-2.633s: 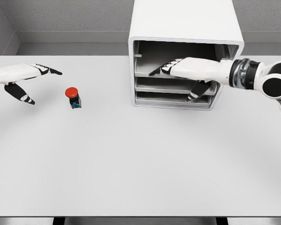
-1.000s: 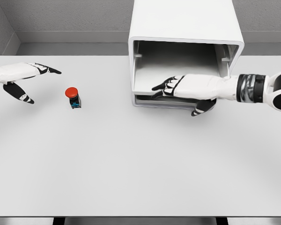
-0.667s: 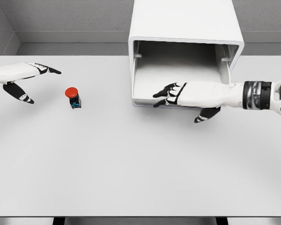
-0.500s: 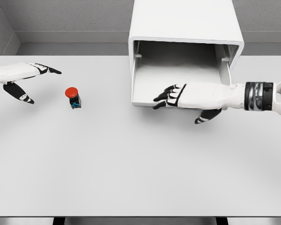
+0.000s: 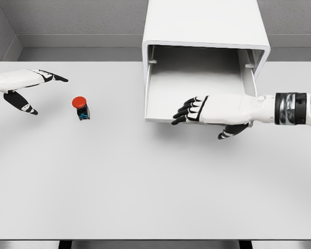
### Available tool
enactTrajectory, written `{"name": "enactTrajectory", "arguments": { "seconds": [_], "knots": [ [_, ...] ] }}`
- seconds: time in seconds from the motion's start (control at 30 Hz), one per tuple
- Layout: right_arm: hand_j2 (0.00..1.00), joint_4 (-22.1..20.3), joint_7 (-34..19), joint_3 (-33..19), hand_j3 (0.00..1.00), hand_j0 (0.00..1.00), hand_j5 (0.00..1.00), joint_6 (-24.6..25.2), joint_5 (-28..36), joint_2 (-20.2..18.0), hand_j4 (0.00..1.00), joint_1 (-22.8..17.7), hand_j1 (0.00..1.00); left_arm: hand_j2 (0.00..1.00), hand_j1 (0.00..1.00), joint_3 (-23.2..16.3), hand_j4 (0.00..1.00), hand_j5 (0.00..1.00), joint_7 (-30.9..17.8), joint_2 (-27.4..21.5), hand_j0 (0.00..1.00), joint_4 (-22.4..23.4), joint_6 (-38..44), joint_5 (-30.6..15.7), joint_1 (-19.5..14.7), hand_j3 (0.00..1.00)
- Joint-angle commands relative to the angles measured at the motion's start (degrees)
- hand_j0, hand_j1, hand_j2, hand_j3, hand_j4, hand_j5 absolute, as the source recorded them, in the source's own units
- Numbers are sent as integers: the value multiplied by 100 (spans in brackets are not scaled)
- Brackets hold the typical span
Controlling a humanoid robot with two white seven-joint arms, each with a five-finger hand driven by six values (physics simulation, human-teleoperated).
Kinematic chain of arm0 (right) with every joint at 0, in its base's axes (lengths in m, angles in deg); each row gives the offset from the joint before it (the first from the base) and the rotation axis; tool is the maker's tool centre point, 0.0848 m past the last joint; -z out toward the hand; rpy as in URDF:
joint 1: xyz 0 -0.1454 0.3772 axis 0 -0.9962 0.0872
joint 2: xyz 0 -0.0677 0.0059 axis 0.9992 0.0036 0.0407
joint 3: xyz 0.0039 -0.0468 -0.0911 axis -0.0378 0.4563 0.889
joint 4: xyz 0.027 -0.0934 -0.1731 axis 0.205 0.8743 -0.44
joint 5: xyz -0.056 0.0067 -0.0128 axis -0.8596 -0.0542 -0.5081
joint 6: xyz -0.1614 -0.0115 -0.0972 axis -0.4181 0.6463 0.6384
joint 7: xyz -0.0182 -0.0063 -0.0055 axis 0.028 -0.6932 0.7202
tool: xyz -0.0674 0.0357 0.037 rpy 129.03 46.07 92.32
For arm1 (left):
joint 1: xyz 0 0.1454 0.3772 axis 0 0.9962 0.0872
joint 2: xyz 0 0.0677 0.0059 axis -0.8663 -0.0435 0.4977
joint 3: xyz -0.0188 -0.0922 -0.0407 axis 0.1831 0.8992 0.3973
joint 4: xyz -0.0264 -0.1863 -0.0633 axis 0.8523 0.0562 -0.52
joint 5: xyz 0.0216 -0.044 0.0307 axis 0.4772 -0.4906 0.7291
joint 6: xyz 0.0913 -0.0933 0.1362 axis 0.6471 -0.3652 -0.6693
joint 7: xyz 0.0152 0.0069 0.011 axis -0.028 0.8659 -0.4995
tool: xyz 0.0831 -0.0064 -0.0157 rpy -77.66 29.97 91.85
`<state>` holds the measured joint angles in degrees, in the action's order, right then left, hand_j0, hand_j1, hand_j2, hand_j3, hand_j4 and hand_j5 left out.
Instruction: Slide open multi-storey tabletop storage cabinets and put open load switch and slide close multi-storey tabletop storage cabinets
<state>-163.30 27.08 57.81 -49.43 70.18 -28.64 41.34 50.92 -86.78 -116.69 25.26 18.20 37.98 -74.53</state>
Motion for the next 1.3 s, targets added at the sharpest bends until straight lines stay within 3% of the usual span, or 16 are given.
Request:
{"name": "enactTrajectory", "arguments": {
  "seconds": [0.0,0.13,0.23,0.37,0.63,0.77,1.27],
  "knots": [
    [100,-19,1,-45,100,100,100,-38,28,-63,100,0,100,100,100,5,100,100,2,2,100,-2,15,-36,0,100],
    [100,-72,1,-397,100,100,100,-249,28,-212,100,-158,100,100,100,-3,100,100,2,11,100,-2,15,-36,0,100],
    [100,-98,1,-397,100,100,100,-249,46,-204,100,-158,100,100,100,-12,100,100,2,28,100,7,15,-36,0,100],
    [100,-98,1,-397,100,100,100,-621,72,-195,100,-158,100,100,100,-12,100,100,2,28,100,7,15,-27,0,100],
    [100,-107,1,-397,100,100,100,-621,81,-212,100,-158,100,100,100,-47,100,100,2,107,100,7,15,-1,-9,100],
    [100,-107,1,-397,100,100,100,-621,81,-256,100,-176,100,100,100,-65,100,100,2,652,100,42,15,377,-70,100],
    [100,-116,1,-608,100,100,100,-621,318,-423,100,-220,100,100,100,-223,100,100,2,872,100,51,15,553,-123,100]
  ]
}}
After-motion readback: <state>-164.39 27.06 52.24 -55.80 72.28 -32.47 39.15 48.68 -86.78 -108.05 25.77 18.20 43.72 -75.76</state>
